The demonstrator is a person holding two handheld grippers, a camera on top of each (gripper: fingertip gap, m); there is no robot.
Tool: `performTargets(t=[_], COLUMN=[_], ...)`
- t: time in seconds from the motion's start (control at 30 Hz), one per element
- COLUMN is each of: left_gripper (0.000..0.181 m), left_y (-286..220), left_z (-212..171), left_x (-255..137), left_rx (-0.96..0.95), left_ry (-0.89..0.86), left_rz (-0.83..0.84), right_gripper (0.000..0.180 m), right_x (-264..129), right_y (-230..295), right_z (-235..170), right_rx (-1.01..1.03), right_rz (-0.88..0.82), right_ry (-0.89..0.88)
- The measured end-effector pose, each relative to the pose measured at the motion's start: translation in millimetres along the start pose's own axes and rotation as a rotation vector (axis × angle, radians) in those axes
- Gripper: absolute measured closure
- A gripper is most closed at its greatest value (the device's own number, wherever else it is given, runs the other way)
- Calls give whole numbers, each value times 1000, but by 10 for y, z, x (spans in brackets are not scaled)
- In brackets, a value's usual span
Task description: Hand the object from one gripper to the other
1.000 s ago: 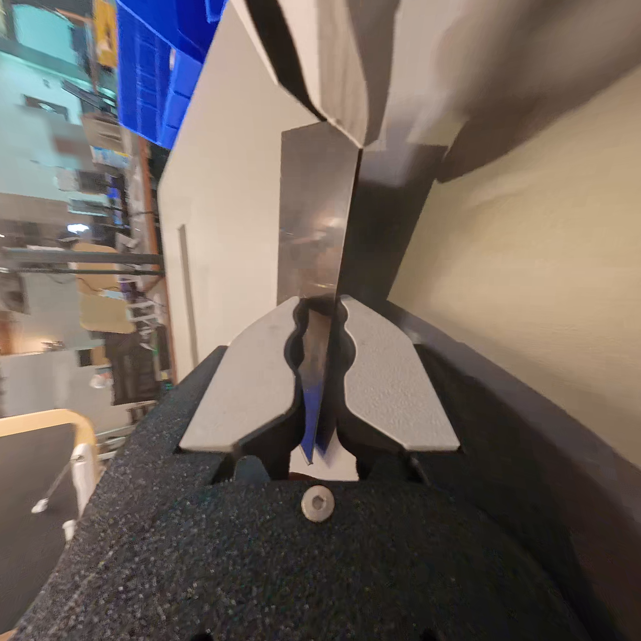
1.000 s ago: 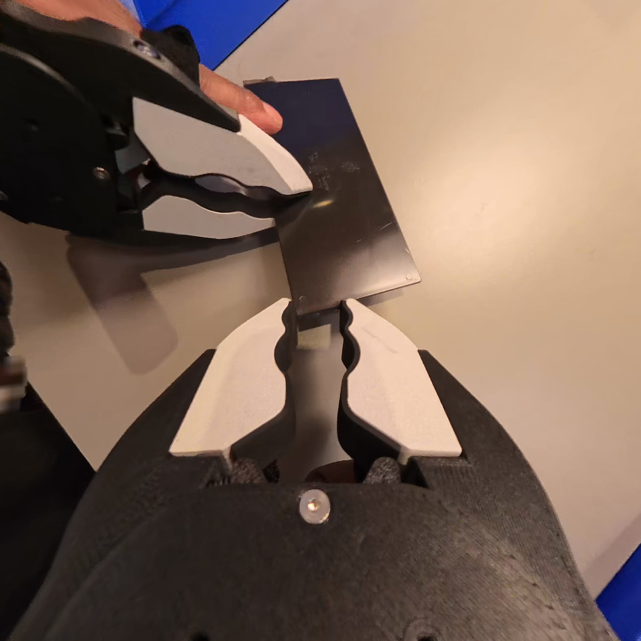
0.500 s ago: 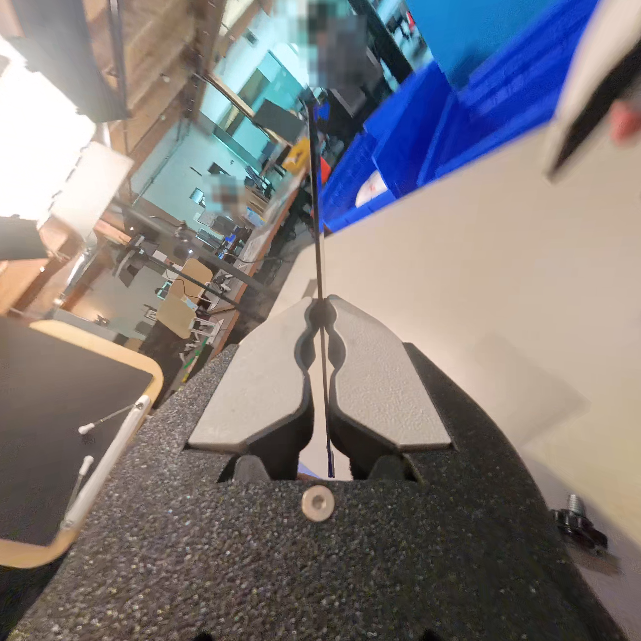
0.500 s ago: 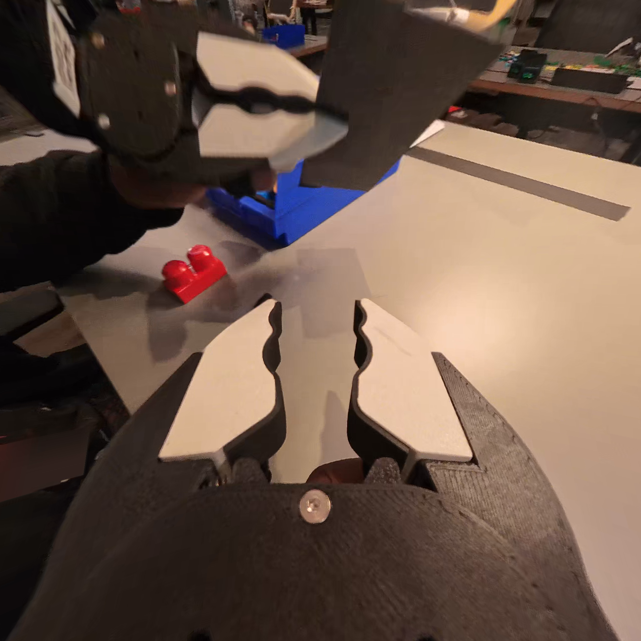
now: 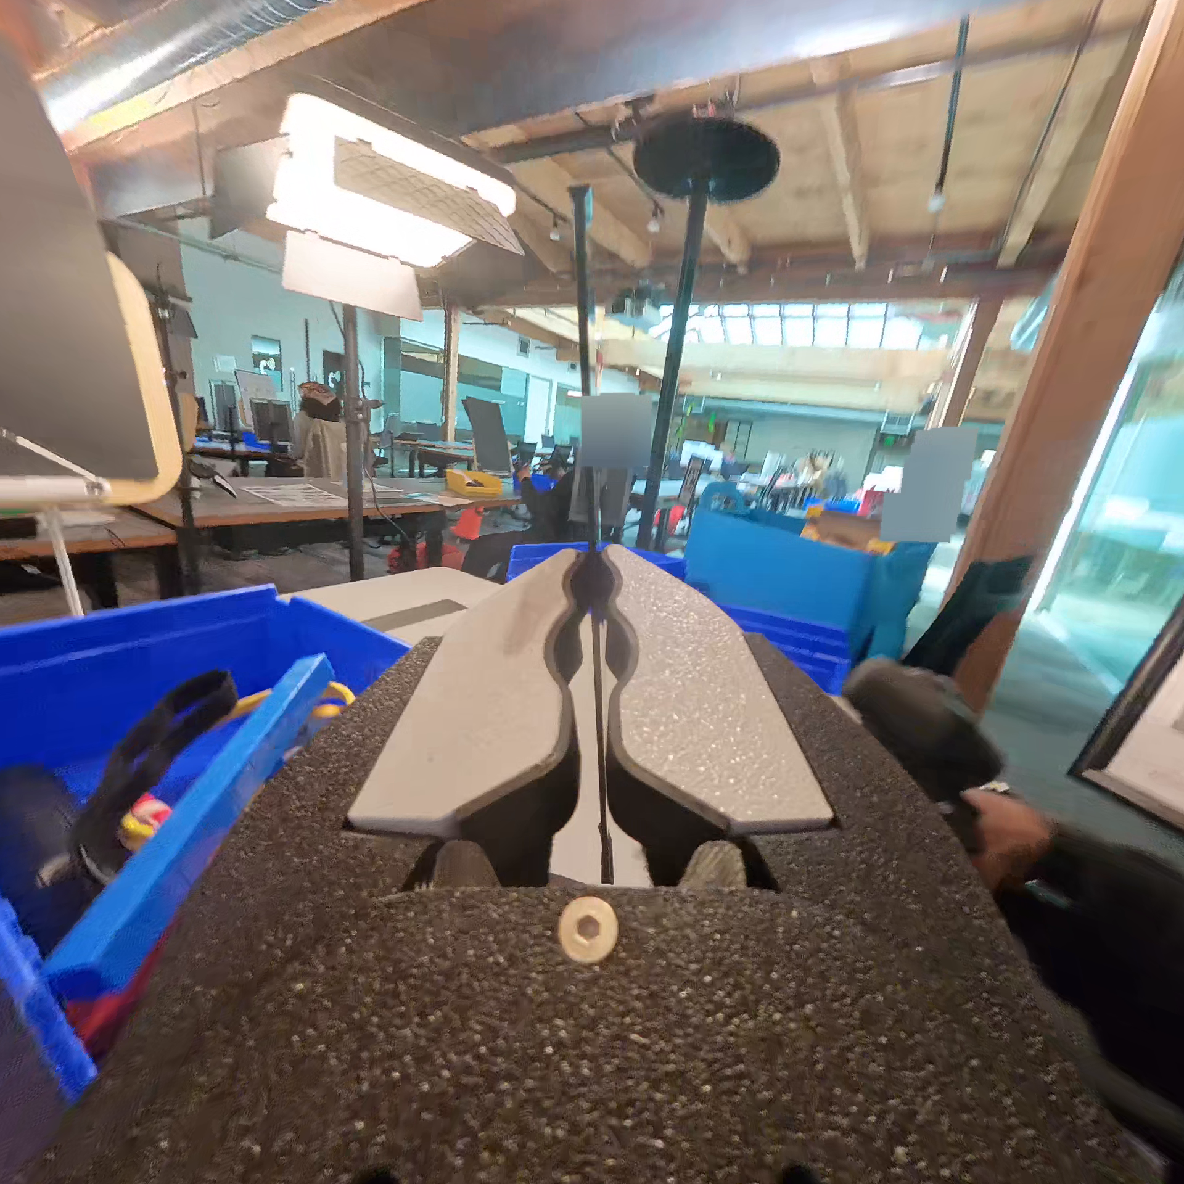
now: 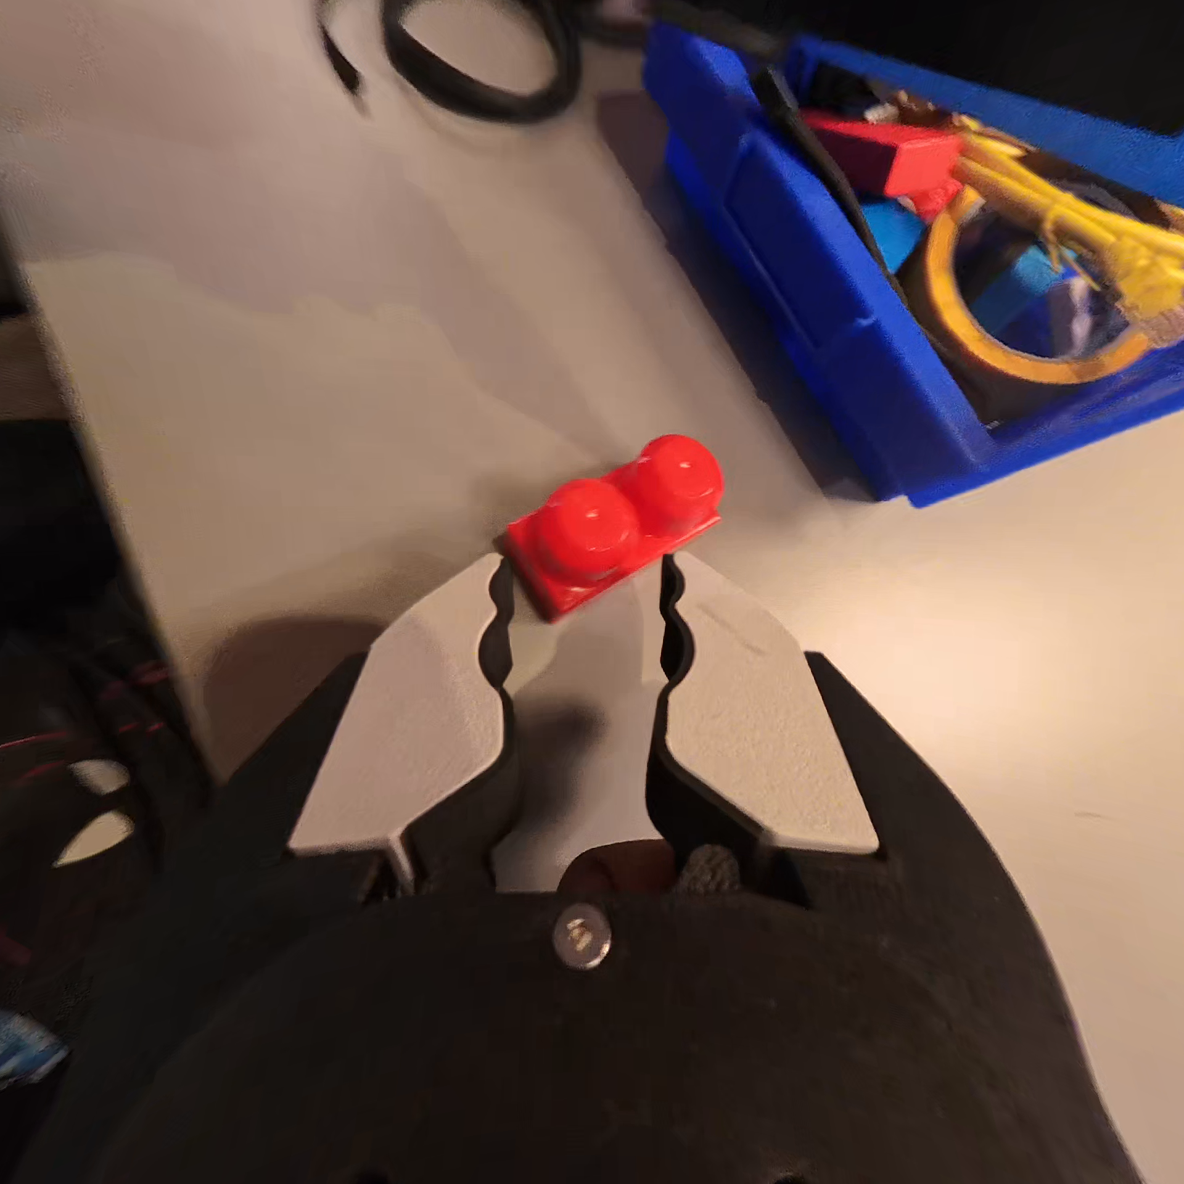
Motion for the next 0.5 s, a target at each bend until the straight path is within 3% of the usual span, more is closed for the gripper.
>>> performTargets(t=[0.1, 0.17, 0.37, 0.5], left_gripper=[179, 179, 179, 179], left_y=[-19, -37, -114, -197], left_z=[-52, -98, -276, -356], left_x=[-324, -493, -796, -906], left_rx=[-131, -212, -374, -349], left_ry=[-116, -183, -240, -204], left_rz=[-17, -45, -177, -263], right_gripper=[140, 140, 138, 139], right_x=[199, 172, -225, -382], right_y=[-123, -86, -146, -120], right_z=[-15, 41, 391, 505], right_rx=[-39, 0, -13, 194], right_rz=[-183, -148, -241, -13], right_ry=[51, -20, -469, -616])
Point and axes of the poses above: each gripper's, where its closed fingertips meet, x out along the fingers, z out of its top, y = z × x across the jaws, the point moved 5 cm from there along -x, back along the fingers, and after that the axes turned 15 degrees about -z, right-handed, at the moved point
